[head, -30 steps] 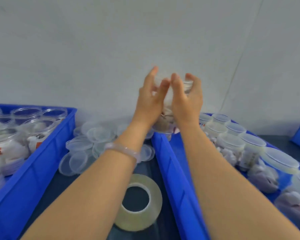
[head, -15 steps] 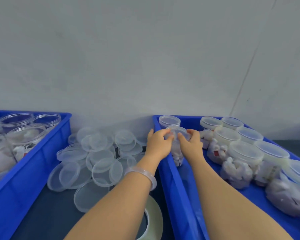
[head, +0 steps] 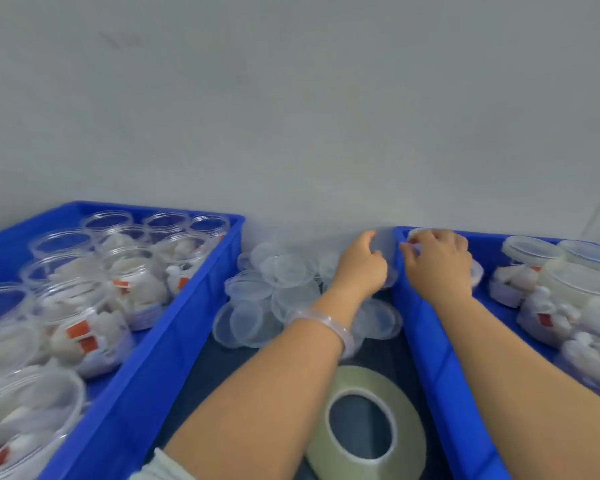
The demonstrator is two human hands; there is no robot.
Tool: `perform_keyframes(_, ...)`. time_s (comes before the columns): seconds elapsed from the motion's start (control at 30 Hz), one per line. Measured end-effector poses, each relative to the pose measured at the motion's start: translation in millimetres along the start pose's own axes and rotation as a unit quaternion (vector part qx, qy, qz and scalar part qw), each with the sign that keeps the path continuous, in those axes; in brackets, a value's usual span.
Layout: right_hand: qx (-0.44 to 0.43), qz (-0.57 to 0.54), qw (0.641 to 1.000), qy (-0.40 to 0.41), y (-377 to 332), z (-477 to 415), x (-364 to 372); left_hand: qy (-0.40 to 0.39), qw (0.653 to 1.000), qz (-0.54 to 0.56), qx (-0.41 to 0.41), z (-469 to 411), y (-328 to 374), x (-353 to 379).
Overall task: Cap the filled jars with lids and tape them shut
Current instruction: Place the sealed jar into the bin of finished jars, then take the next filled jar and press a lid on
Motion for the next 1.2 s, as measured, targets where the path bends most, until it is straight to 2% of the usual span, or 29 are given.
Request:
perform_keyframes(0.13,-0.144,-0.112,0.979,-0.086,-100.3,0.2,16.9,0.072,0.990,-0.125,-0.006,6.2,-17.3,-98.3)
perform_keyframes(0.23,-0.201,-0.194,0.950,-0.136,-176.8,22.2,38.4,0.136,0.968,-0.210,-0.036,19.1,-44.1,-168.1)
perform_keyframes(0.3,-0.212,-0.226,0.934,-0.178,-217.9,37.2,52.4,0.140,0.937,-0.313,-0.071,29.2,-66.5,-204.0)
perform_keyframes(0.4,-0.229,-0.207,0.920,-0.241,-259.1,55.9,71.9,0.073,0.875,-0.462,-0.122,42.2,-96.5,-232.2)
perform_keyframes(0.47,-0.228,-0.193,0.919,-0.258,-271.6,62.1,81.1,0.071,0.856,-0.502,-0.100,41.6,-107.8,-238.5)
perform_keyframes(0.63,-0.216,-0.198,0.926,-0.240,-275.4,61.5,85.4,0.110,0.820,-0.558,-0.056,30.9,-113.6,-238.2)
perform_keyframes(0.73,-0.208,-0.210,0.922,-0.249,-272.8,60.6,86.8,0.135,0.830,-0.539,-0.054,29.8,-114.1,-238.5)
perform_keyframes(0.8,-0.188,-0.267,0.914,-0.241,-271.9,59.3,82.9,0.162,0.845,-0.509,-0.029,32.3,-104.3,-239.6)
perform_keyframes(0.87,-0.176,-0.344,0.901,-0.196,-274.3,55.8,70.9,0.222,0.861,-0.458,0.015,38.6,-82.7,-245.4)
perform_keyframes(0.97,-0.193,-0.427,0.879,-0.081,-279.1,47.8,39.0,0.299,0.872,-0.377,0.090,54.1,-33.8,-256.7)
perform_keyframes(1.1,-0.167,-0.481,0.859,0.060,-262.7,49.4,-13.1,0.262,0.893,-0.345,0.122,80.3,30.8,-249.5)
perform_keyframes(1.2,-0.137,-0.497,0.855,0.056,-228.1,78.2,-34.8,0.222,0.912,-0.327,0.106,102.7,46.4,-219.4)
Point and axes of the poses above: each hand's wrist, its own z-axis away from the middle knuckle, its own x-axis out of the palm, y = z × x, the point moved 2 cm from there along -z, towards the middle knuckle, and after that the axes turned 5 degrees about -x, right-handed, at the moved point
